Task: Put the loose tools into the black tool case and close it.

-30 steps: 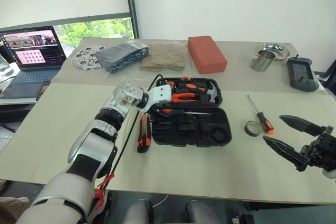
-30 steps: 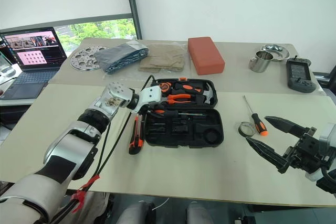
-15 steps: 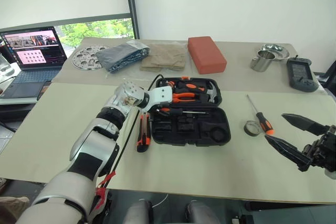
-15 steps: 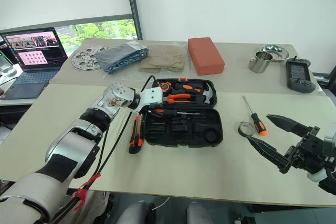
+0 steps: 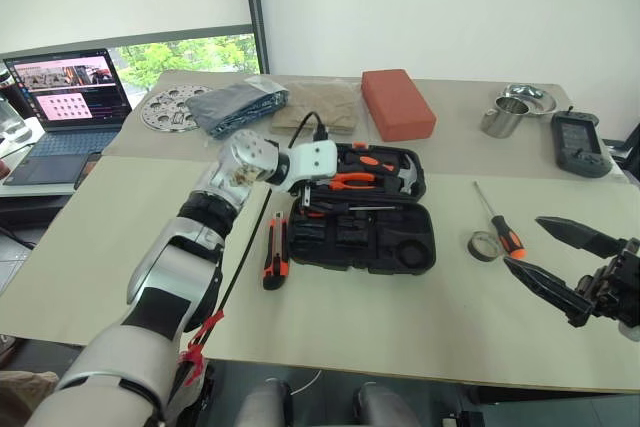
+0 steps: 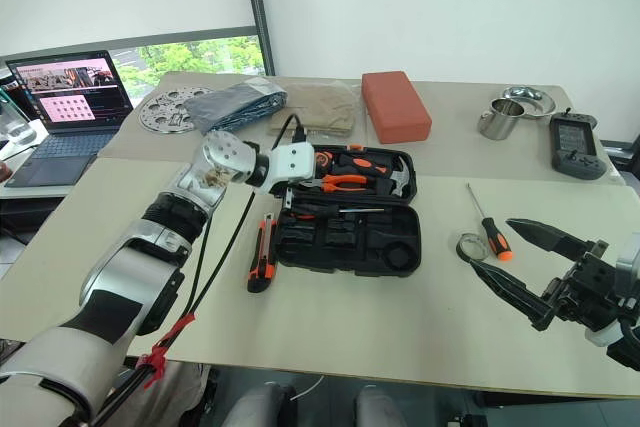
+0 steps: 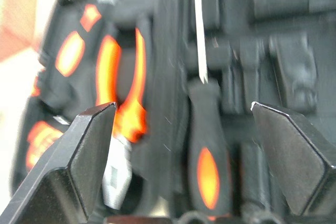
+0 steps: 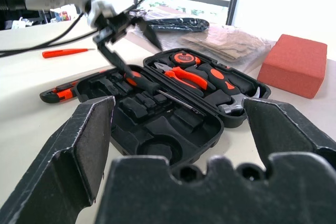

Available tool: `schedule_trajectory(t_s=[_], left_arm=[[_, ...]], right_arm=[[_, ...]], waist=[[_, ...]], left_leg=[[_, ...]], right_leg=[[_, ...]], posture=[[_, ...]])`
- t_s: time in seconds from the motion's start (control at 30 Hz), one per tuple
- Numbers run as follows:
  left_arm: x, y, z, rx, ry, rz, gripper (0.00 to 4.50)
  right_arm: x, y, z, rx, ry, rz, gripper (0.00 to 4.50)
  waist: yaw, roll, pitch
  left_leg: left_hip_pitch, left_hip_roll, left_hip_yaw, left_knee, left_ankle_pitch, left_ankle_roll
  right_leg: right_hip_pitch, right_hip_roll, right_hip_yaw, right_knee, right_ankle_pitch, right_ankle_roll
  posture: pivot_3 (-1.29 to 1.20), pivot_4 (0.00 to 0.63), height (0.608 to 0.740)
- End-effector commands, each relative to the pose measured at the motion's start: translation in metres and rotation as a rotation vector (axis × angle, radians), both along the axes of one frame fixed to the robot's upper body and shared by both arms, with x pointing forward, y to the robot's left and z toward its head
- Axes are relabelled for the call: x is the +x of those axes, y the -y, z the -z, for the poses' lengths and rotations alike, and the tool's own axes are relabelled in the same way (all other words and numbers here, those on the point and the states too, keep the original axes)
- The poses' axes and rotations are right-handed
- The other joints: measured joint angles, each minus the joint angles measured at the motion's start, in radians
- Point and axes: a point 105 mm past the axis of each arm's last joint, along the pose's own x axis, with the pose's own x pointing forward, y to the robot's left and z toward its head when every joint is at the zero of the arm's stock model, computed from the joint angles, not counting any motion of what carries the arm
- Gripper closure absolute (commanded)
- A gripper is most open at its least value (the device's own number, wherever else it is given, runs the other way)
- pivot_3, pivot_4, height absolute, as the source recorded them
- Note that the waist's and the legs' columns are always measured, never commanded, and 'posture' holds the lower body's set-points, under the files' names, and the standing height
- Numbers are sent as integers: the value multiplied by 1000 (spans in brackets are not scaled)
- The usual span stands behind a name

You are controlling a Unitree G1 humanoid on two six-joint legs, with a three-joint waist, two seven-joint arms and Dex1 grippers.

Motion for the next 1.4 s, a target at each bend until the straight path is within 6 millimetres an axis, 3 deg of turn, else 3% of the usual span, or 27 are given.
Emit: schedule_trajectory(t_s=[0.03,0.1,0.37,0.43,0.93,1.4], left_arm=[[-1,17,-26,-201,-39,-12,444],[0,22,-13,-271,-119,-48,1019],[4,29,27,-377,-262,-131,4040],[6,26,34,-372,-269,-162,4481],[9,16,70,-234,-282,-234,4481],[-1,14,103,20,-284,-201,4481]], right_arm=[[-2,-2,-10,-6,38,-8,0],[-1,-2,-10,-6,41,-7,0],[-4,1,-12,-11,47,5,0],[-5,1,-12,-11,48,8,0],[-5,1,-11,-15,44,10,0],[-8,2,-7,-19,36,23,0]], waist=[[0,1,-1],[1,2,-1],[-3,2,-1],[-2,2,-1],[0,2,-1],[-1,3,-2]], left_leg=[[0,0,0,0,0,0],[0,0,0,1,0,0],[-1,-5,-8,1,0,1],[-1,-6,-9,1,1,1],[-2,-7,-11,1,1,1],[4,-9,-14,1,1,1]], right_leg=[[0,0,0,0,0,0],[0,0,0,0,0,0],[0,1,1,1,0,1],[0,1,1,1,0,1],[1,1,1,1,0,1],[7,1,1,1,-1,1]], posture=[[0,150,740],[0,150,740],[0,150,740],[0,150,740],[0,150,740],[0,150,740]])
